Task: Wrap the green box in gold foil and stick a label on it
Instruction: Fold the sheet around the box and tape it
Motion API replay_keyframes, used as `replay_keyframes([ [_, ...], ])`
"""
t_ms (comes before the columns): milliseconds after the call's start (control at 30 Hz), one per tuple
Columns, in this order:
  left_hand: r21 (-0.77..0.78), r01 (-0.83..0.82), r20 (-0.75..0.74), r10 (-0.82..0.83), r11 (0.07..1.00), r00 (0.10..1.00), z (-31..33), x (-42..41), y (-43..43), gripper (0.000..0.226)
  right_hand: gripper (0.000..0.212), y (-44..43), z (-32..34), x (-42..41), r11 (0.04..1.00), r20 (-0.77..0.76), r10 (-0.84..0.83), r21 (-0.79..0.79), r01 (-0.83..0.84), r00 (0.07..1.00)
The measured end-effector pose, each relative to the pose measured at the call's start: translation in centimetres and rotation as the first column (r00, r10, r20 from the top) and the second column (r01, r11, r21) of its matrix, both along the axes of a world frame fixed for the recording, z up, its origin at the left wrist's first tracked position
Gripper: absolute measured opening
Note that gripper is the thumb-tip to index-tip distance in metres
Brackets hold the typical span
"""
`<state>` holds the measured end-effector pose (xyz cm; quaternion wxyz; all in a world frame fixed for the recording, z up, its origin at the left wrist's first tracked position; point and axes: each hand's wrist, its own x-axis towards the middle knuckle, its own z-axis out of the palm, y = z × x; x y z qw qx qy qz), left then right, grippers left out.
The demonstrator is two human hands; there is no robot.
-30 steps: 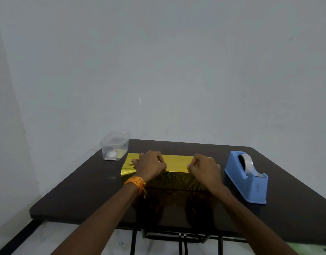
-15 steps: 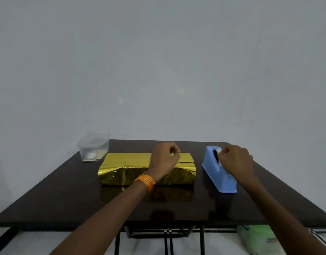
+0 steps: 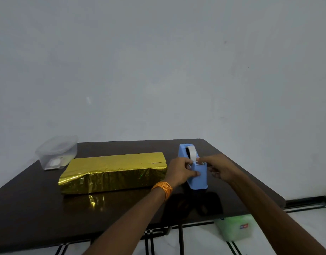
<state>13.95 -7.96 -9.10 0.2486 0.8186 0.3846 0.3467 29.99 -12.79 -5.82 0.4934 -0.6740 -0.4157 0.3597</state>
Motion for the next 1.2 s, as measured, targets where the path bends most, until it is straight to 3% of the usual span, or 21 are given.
replay_keyframes([
  [233,-0.02,0.005,-0.001,-0.005,1.0,1.0,-0.3,-0.2,0.2,0.052,0.018,0.8,-0.7,0.0,1.0,-0.057,-0.006,0.001,0.006,0.998],
  [367,0.016,-0.021,-0.017,0.021,1.0,1.0,-0.5,-0.1,0.0,0.052,0.012,1.0,-0.4,0.0,1.0,-0.017,-0.029,0.008,0.029,0.999],
  [800,0.046,-0.046,-0.054,0.048,0.998,0.997,-0.4,0.1,-0.6,0.055,0.015,1.5,-0.7,0.2,0.997,-0.172,-0.055,-0.057,0.046,0.983],
  [967,0.042,-0.045,-0.084,0.048,0.998,0.995,0.0,0.2,-0.6,0.055,0.023,1.3,1.5,-1.4,0.996,-0.083,-0.079,-0.057,0.074,0.993],
  [1067,0.037,-0.056,-0.089,0.059,0.998,0.994,-0.1,0.2,-0.7,0.057,0.016,0.9,3.0,-2.2,0.995,0.042,-0.09,0.057,0.088,0.995],
  [1200,0.04,-0.064,-0.09,0.068,0.997,0.994,0.0,0.2,-0.7,0.056,0.023,-0.3,3.3,-2.3,0.98,0.101,-0.12,0.172,0.102,0.988],
])
